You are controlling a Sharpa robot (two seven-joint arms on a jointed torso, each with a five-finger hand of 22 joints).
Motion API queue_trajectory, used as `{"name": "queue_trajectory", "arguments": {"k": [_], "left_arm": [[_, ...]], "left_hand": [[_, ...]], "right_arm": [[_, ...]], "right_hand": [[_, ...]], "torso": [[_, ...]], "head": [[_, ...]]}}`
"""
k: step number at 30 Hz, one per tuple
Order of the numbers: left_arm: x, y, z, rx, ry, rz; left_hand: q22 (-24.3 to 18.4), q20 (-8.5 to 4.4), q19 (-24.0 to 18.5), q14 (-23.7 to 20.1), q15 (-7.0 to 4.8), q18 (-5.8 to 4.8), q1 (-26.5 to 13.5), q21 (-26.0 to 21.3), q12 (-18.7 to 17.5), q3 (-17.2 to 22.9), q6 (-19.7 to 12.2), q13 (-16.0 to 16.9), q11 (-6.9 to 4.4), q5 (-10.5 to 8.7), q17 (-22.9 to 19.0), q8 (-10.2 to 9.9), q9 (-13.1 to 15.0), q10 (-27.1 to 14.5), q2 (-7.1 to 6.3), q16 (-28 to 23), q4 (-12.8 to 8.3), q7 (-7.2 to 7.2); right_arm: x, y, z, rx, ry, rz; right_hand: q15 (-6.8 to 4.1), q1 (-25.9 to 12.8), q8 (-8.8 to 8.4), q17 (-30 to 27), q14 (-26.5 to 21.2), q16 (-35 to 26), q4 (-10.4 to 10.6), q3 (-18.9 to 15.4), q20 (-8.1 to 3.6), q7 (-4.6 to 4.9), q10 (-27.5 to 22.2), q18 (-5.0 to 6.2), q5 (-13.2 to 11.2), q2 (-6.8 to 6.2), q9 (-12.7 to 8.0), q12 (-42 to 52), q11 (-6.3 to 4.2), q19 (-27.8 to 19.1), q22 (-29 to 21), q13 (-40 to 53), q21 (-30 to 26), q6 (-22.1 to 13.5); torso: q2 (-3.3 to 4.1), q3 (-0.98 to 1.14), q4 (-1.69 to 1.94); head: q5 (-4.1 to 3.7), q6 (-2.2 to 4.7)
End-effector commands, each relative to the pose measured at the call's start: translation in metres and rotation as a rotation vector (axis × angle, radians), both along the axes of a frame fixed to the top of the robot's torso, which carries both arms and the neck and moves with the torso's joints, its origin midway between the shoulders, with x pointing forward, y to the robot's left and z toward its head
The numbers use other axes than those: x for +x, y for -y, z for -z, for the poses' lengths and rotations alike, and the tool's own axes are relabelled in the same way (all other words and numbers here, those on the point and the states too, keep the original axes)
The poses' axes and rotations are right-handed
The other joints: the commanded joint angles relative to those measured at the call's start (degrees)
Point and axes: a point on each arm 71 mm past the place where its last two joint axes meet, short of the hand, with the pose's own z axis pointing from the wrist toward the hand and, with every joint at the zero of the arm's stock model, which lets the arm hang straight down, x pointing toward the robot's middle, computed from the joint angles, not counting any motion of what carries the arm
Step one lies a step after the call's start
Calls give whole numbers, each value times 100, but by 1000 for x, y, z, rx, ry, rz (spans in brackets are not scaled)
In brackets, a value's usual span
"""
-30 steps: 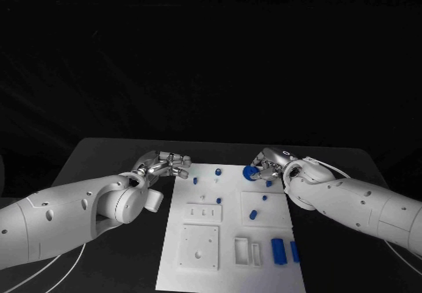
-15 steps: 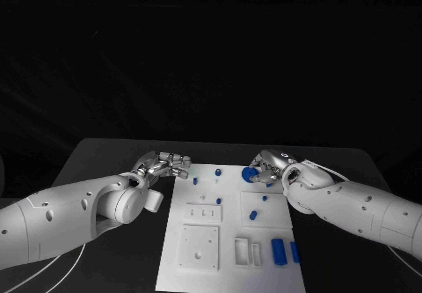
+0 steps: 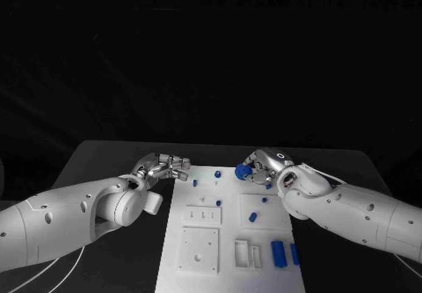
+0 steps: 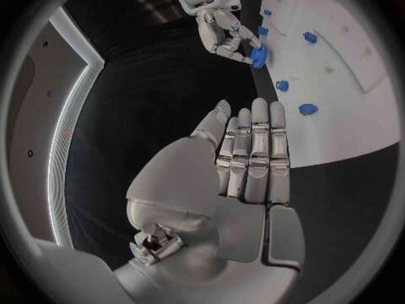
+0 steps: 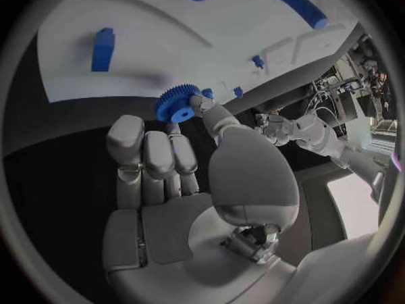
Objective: Assemble the parts on the task board
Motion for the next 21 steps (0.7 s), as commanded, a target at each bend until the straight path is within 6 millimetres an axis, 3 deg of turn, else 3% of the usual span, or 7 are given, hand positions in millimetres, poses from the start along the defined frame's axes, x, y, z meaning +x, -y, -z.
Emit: {"name": "queue_trajectory", "arguments": {"k": [1, 5, 21], "left_arm": [[0, 2, -2, -3, 10, 12], [0, 3, -1, -3, 11, 13], [0, 5, -1, -3, 10, 16]], "left_hand": [[8, 15, 37, -26, 1, 46, -31, -20, -28, 1, -38, 1, 2, -11, -8, -16, 8, -28, -1, 35, -21, 17], [8, 15, 37, -26, 1, 46, -31, -20, -28, 1, -38, 1, 2, -11, -8, -16, 8, -28, -1, 35, -21, 17], [8, 15, 37, -26, 1, 46, -31, -20, -28, 1, -38, 1, 2, -11, -8, -16, 8, -28, -1, 35, -21, 17]], "right_arm": [[-6, -9, -7, -16, 86, -11], [-12, -22, -10, -13, 107, -43], [-23, -76, -4, -36, 123, -138]], "right_hand": [[-44, 26, 10, -15, 15, 38, 74, 36, -51, -125, 20, -88, -68, -84, 7, 10, -12, 185, 618, 9, 46, 307], [-47, 52, 9, -33, 16, 34, 217, 116, -55, -125, 34, -92, -159, -163, 6, -5, -12, 183, 619, 18, 68, 310], [-48, 63, 10, -52, 11, 20, 261, 101, -54, -125, 30, -93, -224, -179, 5, -23, -10, 179, 614, 14, 53, 309]], "torso": [[-3, -2, 7], [0, -6, 17], [23, -32, 38]], "head": [[1, 13], [1, 25], [50, 52]]}}
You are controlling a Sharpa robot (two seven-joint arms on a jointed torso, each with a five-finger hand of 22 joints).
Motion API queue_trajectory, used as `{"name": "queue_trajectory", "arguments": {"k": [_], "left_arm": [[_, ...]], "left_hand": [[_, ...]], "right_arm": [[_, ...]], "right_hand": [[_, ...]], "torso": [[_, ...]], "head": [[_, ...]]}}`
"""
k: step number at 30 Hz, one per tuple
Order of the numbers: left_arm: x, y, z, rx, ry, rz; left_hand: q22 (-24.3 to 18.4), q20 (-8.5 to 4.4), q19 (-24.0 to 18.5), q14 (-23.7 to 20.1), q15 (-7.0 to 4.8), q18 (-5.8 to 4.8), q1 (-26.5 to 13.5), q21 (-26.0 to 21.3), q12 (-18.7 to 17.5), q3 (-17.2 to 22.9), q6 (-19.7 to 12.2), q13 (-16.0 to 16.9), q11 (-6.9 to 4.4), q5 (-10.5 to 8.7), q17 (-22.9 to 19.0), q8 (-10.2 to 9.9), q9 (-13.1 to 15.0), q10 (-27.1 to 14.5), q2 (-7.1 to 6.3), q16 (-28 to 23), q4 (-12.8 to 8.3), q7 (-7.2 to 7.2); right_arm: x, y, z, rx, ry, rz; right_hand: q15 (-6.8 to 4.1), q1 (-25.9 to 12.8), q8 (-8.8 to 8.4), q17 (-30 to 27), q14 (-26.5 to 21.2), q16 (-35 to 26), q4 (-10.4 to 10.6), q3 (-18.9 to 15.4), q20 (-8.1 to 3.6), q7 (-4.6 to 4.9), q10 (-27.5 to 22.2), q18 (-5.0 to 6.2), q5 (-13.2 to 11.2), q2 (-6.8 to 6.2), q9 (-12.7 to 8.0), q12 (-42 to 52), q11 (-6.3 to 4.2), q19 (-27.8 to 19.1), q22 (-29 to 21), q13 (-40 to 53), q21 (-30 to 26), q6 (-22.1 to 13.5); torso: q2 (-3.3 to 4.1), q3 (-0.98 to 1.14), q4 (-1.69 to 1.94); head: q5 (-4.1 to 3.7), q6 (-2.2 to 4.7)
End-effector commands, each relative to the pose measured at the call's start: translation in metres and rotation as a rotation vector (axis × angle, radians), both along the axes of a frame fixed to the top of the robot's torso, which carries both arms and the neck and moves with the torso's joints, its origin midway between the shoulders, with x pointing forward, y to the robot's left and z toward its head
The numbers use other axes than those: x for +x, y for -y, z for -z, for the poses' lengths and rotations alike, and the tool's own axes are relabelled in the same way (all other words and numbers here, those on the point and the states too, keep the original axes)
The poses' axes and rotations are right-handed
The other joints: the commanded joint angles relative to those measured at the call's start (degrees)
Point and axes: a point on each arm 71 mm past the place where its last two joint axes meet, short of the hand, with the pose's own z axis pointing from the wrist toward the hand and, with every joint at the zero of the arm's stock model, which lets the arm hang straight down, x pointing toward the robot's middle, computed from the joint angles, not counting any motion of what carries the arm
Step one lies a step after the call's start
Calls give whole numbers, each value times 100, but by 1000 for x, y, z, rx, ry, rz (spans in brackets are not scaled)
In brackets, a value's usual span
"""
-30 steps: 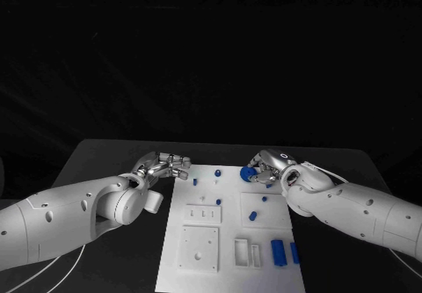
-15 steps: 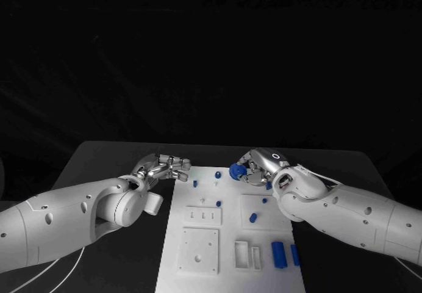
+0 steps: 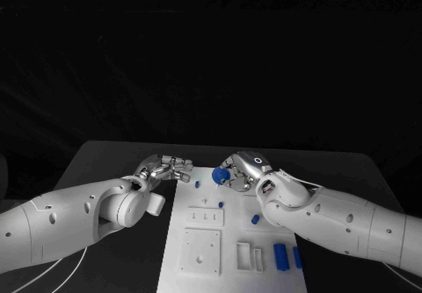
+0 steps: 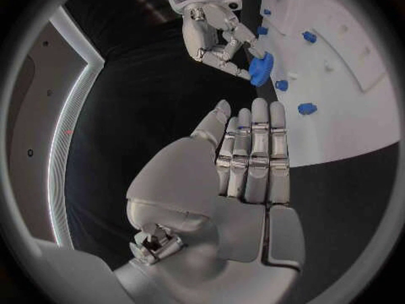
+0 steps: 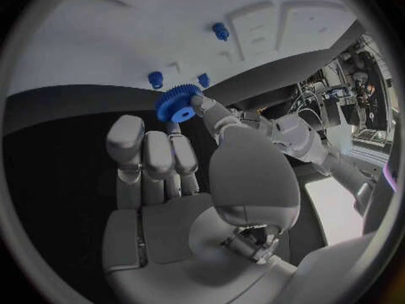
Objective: Assemble the parts on the task board
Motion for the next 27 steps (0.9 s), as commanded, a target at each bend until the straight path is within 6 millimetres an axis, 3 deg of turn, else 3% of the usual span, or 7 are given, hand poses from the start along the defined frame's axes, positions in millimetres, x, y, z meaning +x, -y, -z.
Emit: {"name": "queue_trajectory", "arguments": {"k": [1, 2, 7, 12, 21, 27], "left_arm": [[0, 3, -1, -4, 9, 13], [0, 3, -1, -4, 9, 13], [0, 4, -1, -4, 9, 15], [-1, 5, -1, -4, 9, 16], [-1, 5, -2, -5, 9, 18], [-1, 4, -2, -4, 8, 16]], "left_hand": [[9, 15, 37, -26, 1, 46, -31, -20, -28, 1, -38, 0, 2, -11, -8, -16, 8, -28, -1, 35, -21, 17], [9, 15, 37, -26, 1, 46, -31, -20, -28, 1, -38, 0, 2, -11, -8, -16, 8, -28, -1, 35, -21, 17], [9, 15, 37, -26, 1, 46, -31, -20, -28, 1, -38, 0, 2, -11, -8, -16, 8, -28, -1, 35, -21, 17], [9, 15, 37, -26, 1, 46, -31, -20, -28, 1, -38, 0, 2, -11, -8, -16, 8, -28, -1, 35, -21, 17], [9, 15, 37, -26, 1, 46, -31, -20, -28, 1, -38, 0, 2, -11, -8, -16, 8, -28, -1, 35, -21, 17], [9, 15, 37, -26, 1, 46, -31, -20, -28, 1, -38, 0, 2, -11, -8, -16, 8, -28, -1, 35, -21, 17]], "right_arm": [[-1, -6, 2, -28, 23, -4], [-1, -8, 4, -32, 20, -6], [0, -15, 12, -60, 6, -11], [1, -18, 17, -81, -7, -11], [4, -20, 25, -124, -35, 4], [6, -18, 27, -140, -34, 23]], "right_hand": [[-30, 3, 13, -7, -7, 20, 47, -2, -54, -114, 20, -93, -18, -58, 6, -23, -21, 179, 614, 1, 18, 262], [-30, 9, 12, -16, -8, 13, 57, 2, -54, -114, 19, -94, -31, -63, 6, -26, -22, 179, 615, 1, 19, 259], [-29, 13, 11, -24, -9, 7, 65, 9, -53, -112, 12, -95, -33, -62, 5, -39, -18, 175, 611, -5, 3, 248], [-29, 13, 11, -24, -9, 7, 65, 9, -53, -112, 12, -95, -33, -62, 5, -39, -18, 175, 611, -5, 3, 248], [-24, 12, 12, -51, -13, -18, 80, 3, -48, -107, 1, -97, -64, -60, 4, -60, -15, 168, 605, -16, -29, 236], [-18, 22, 11, -85, -16, -52, 70, 49, -43, -102, -13, -98, -94, -68, 3, -101, -11, 161, 598, -45, -69, 226]], "torso": [[12, -5, 7], [16, -12, 14], [18, -8, 14], [33, -28, 30], [24, -12, 27], [27, -3, 2]], "head": [[17, -2], [17, -8], [32, -32], [43, -35], [34, -61], [40, -54]]}}
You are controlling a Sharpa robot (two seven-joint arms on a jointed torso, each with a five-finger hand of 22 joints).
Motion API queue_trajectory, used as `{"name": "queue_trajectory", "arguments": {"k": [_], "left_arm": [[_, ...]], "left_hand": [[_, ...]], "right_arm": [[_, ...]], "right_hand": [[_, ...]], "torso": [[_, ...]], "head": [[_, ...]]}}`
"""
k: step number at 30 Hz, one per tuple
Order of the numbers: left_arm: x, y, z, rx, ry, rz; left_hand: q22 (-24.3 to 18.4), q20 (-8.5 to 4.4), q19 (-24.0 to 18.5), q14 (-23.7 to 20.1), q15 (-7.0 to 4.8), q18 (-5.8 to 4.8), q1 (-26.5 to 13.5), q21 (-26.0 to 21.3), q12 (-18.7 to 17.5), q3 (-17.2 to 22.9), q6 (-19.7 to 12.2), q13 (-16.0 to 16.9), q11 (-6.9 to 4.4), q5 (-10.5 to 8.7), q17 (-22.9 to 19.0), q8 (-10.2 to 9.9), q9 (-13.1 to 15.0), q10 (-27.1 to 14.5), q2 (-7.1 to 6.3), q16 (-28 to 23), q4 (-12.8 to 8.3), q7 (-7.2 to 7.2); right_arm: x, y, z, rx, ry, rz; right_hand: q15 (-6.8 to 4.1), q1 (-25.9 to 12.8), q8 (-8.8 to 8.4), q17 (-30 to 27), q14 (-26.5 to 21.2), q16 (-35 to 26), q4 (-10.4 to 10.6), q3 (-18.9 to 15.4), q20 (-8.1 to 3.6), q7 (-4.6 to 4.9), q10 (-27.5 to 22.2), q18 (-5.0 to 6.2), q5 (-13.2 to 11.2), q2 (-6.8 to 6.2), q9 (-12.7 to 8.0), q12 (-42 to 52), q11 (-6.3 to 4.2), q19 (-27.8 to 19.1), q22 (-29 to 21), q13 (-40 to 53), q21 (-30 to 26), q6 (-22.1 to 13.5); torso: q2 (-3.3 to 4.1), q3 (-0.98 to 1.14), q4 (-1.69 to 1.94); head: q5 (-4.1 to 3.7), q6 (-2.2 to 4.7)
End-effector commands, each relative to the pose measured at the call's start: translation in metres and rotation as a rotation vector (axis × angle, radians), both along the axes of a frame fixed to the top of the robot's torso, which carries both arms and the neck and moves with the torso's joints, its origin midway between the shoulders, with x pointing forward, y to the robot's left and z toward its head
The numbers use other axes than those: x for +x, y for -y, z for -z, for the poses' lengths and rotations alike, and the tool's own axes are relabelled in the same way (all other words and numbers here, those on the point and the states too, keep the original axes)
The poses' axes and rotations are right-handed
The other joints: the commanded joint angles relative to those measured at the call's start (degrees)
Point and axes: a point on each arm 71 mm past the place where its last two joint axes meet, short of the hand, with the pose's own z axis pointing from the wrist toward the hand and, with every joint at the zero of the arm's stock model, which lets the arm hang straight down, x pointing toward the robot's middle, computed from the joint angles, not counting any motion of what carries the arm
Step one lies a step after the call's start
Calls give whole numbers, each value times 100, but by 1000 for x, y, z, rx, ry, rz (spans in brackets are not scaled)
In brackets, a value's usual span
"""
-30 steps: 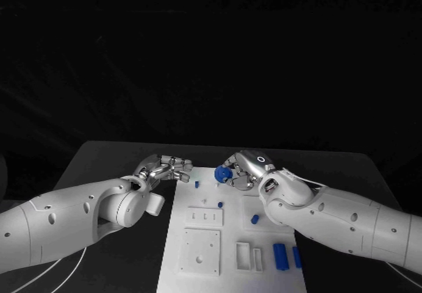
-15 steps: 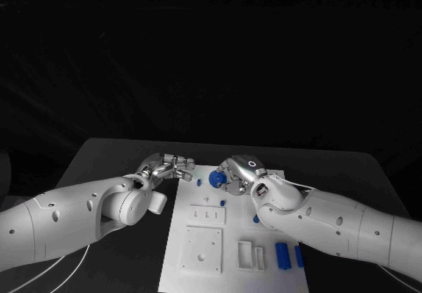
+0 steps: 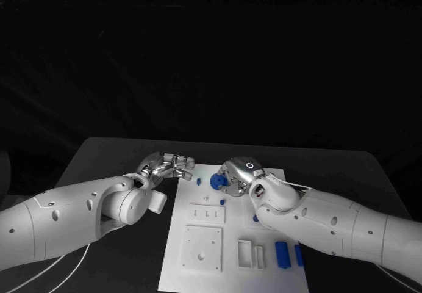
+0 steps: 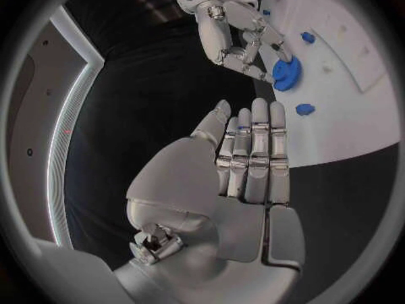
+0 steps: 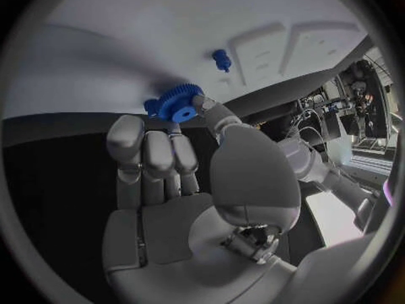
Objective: Assemble the parts on the task board
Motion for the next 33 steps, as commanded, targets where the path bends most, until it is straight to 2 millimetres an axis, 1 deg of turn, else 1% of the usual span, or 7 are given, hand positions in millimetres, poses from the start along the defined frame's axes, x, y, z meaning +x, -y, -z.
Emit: {"name": "queue_trajectory", "arguments": {"k": [1, 9, 12, 15, 23, 28, 33], "left_arm": [[0, 2, -2, -3, 8, 12], [0, 3, -1, -4, 8, 14], [0, 3, -1, -3, 8, 13], [0, 3, -1, -3, 8, 13], [0, 3, -1, -3, 8, 14], [0, 3, -1, -3, 8, 14], [0, 3, -1, -3, 8, 14]], "left_hand": [[9, 15, 37, -26, 1, 46, -31, -21, -28, 1, -38, 0, 2, -11, -9, -16, 8, -28, -1, 35, -21, 17], [9, 15, 37, -26, 1, 46, -31, -21, -28, 1, -38, 0, 2, -11, -9, -16, 8, -28, -1, 35, -21, 17], [9, 15, 37, -26, 1, 46, -31, -21, -28, 1, -38, 0, 2, -11, -9, -16, 8, -28, -1, 35, -21, 17], [9, 15, 37, -26, 1, 46, -31, -21, -28, 1, -38, 0, 2, -11, -9, -16, 8, -28, -1, 35, -21, 17], [9, 15, 37, -26, 1, 46, -31, -21, -28, 1, -38, 0, 2, -11, -9, -16, 8, -28, -1, 35, -21, 17], [61, 20, 43, -27, 4, 44, -71, -64, -30, -3, -47, 0, 4, -1, -12, -17, 7, -38, 16, 33, 14, 15], [17, 19, 88, -27, 4, 43, -76, -129, -31, 11, -54, 0, 5, 4, -13, -14, 9, -40, 8, 31, 43, 15]], "right_arm": [[1, -1, 3, -41, -6, 11], [1, -2, 7, -55, -16, 16], [2, -2, 7, -49, -18, 18], [2, -3, 7, -40, -19, 15], [2, -6, 9, -29, -35, 8], [2, -4, 10, -27, -54, 9], [2, -2, 11, -26, -77, 12]], "right_hand": [[-21, 44, 25, -8, -15, -13, 7, 18, -44, -98, -19, -98, -31, 15, 7, -17, -17, 161, 596, -6, -31, 184], [-15, 31, 23, -58, -26, -72, 9, 28, -38, -76, -60, -94, -115, -1, 3, -98, 0, 151, 579, -63, -116, 103], [-4, 20, 24, -89, -32, -114, 16, 26, -30, -23, -84, -84, -186, -30, -8, -159, 35, 145, 566, -113, -180, -93], [33, 38, 27, -107, -30, -139, 28, -66, 5, 78, -102, -61, -397, -83, -23, -205, 98, 150, 559, -168, -230, -624], [2, 170, -3, -108, -27, -158, 95, -382, -12, 21, -121, -69, -439, -70, -51, -221, 38, 175, 568, -237, -280, -1544], [-7, 147, -8, -106, -26, -161, 121, -457, -22, 14, -122, -78, -322, -64, -56, -218, 25, 180, 569, -242, -286, -1687], [-10, 119, 4, -89, -23, -148, 133, -409, -28, 5, -118, -85, -277, -15, -44, -197, 23, 186, 572, -230, -281, -1374]], "torso": [[-1, 8, -14], [0, 6, 6], [-3, 2, 4], [-5, -2, 2], [-5, -4, 0], [-5, -7, 2], [-6, -1, -1]], "head": [[5, 5], [-8, -3], [-6, -4], [1, -7], [-4, -13], [5, -25], [13, -29]]}}
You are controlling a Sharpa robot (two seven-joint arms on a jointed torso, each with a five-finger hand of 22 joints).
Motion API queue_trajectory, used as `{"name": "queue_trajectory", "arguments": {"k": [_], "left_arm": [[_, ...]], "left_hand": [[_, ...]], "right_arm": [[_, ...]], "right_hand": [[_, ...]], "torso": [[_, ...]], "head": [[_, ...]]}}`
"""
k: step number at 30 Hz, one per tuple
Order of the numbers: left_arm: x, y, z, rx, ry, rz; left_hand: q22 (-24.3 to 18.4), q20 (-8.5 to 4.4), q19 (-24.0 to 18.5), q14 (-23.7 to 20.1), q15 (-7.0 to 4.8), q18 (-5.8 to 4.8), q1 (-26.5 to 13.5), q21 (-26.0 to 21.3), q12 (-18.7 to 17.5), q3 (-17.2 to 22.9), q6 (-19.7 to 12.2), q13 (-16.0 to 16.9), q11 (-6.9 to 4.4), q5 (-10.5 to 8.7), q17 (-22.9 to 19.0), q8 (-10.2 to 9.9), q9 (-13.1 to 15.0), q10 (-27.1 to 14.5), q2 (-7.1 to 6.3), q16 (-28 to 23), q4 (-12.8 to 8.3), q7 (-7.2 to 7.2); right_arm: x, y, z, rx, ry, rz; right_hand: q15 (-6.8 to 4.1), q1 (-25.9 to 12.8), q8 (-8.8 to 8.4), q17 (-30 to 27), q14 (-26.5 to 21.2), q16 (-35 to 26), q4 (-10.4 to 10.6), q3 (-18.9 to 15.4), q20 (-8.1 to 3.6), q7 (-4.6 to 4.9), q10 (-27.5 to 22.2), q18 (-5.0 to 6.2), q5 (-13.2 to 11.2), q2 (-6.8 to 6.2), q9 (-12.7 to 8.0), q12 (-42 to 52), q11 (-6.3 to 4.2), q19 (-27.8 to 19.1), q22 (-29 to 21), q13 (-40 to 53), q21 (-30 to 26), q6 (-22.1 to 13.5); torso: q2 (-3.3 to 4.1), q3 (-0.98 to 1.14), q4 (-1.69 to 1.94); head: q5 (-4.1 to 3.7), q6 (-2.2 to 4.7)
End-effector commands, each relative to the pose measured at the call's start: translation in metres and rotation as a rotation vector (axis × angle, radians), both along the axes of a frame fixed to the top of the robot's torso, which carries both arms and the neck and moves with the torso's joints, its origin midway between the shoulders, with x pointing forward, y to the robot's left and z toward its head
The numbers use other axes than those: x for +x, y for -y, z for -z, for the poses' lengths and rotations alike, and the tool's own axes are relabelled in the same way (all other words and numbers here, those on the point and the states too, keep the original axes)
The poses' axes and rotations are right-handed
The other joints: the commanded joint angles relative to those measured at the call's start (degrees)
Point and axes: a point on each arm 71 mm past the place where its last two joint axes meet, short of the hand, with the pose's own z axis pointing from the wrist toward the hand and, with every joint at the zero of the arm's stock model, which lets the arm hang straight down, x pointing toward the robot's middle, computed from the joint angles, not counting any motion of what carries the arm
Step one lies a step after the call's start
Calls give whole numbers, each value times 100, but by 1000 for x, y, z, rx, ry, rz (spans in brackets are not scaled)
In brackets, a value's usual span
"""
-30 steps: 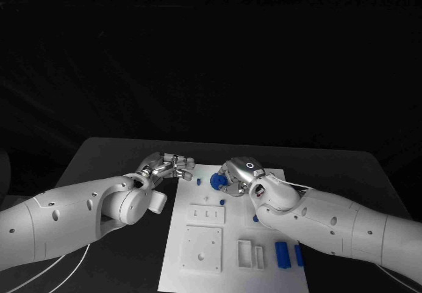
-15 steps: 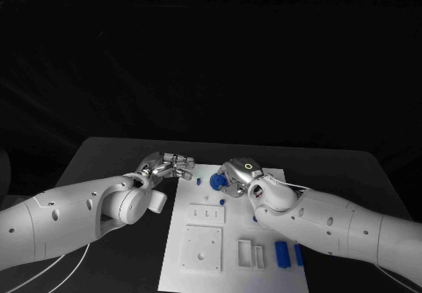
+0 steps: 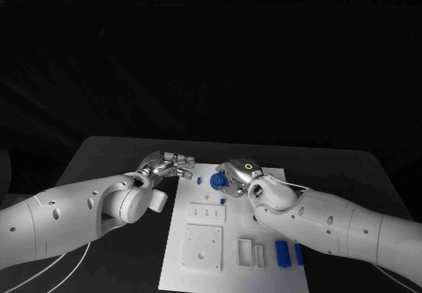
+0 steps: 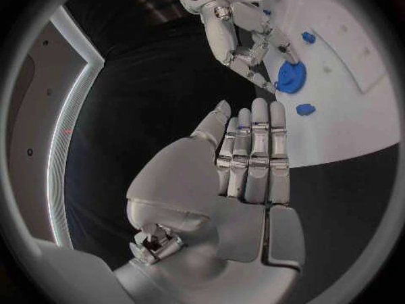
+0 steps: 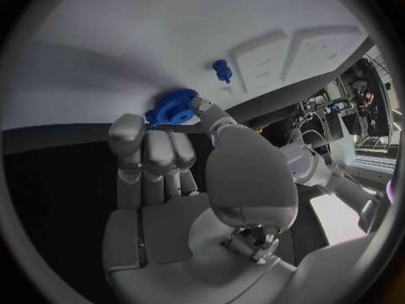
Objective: Assemble the parts on the task board
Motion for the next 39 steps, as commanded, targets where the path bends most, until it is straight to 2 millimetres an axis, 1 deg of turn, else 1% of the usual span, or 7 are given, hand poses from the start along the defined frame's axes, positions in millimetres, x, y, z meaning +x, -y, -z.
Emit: {"name": "queue_trajectory", "arguments": {"k": [1, 5, 13, 18, 25, 31, 39], "left_arm": [[0, 2, -1, -4, 8, 13], [0, 2, -1, -4, 7, 13], [0, 1, -1, -3, 6, 11], [0, 1, -1, -2, 5, 11], [0, 1, -1, -2, 4, 10], [0, 0, -1, -2, 3, 8], [-1, -3, -1, -1, 5, 2]], "left_hand": [[-8, 0, 30, -25, 4, 42, -61, -26, -28, -4, -30, 1, 4, 4, -6, -15, 10, -41, -13, 33, 37, -7], [-18, 0, 41, -24, 4, 41, -69, -41, -28, 0, -36, 1, 5, 8, -6, -17, 10, -42, -14, 33, 52, -6], [-26, 2, 48, -24, 5, 40, -85, -55, -29, 3, -61, 0, 7, 13, -6, -20, 5, -46, -12, 32, 70, -1], [-45, 2, 67, -23, 6, 39, -86, -85, -28, 17, -76, 1, 9, 16, -7, -17, 4, -52, -26, 30, 84, 2], [-58, 2, 85, -22, 7, 39, -91, -107, -29, 30, -109, 0, 14, 17, -9, -18, 2, -64, -41, 29, 98, 11], [-62, 3, 89, -21, 7, 39, -89, -113, -29, 36, -120, 0, 17, 16, -9, -18, 1, -69, -46, 29, 100, 14], [-62, 3, 89, -21, 7, 39, -89, -113, -29, 36, -120, 0, 17, 16, -9, -18, 1, -69, -46, 29, 100, 14]], "right_arm": [[0, 1, 3, -7, -42, -6], [0, 3, 4, -3, -54, -4], [1, 8, 5, 2, -70, 0], [2, 11, 7, 2, -78, 15], [2, 14, 8, 11, -88, 35], [2, 19, 8, 25, -94, 41], [-4, 35, -1, 158, -67, 12]], "right_hand": [[-25, -12, -7, 18, -3, -10, 21, 52, -28, 0, 3, -90, 94, 43, 8, 10, -35, 188, 577, 14, -4, 242], [-22, -82, 2, 39, 0, 11, -20, 390, -26, -10, 9, -89, 80, 96, 20, 55, -30, 190, 583, 43, 22, 850], [-5, -282, 11, 37, -3, 11, -3, 759, -10, 8, 5, -78, 36, 129, 29, 83, -3, 183, 582, 58, 32, 1273], [-2, -365, 11, 32, -4, 7, 82, 679, -8, 21, 3, -73, 94, 105, 28, 76, 4, 183, 578, 49, 24, 1203], [41, -301, 13, 23, -5, 7, 287, 111, 37, 96, -14, -32, 219, 61, 26, 53, 50, 194, 576, 9, 5, 860], [43, -275, 11, 22, -7, 9, 325, 26, 41, 97, -17, -28, 249, 51, 26, 55, 52, 195, 575, 4, -1, 845], [54, -214, 8, -11, -15, -24, 298, 50, 52, 125, -33, -6, 334, 69, 23, 49, 59, 189, 572, -3, -18, 710]], "torso": [[-1, 5, -3], [0, 6, -6], [2, 10, -6], [2, 9, -3], [3, 10, -7], [1, 11, -10], [-12, 27, -46]], "head": [[4, -5], [12, -14], [10, -17], [7, -18], [-2, -12], [-12, -6], [-16, 3]]}}
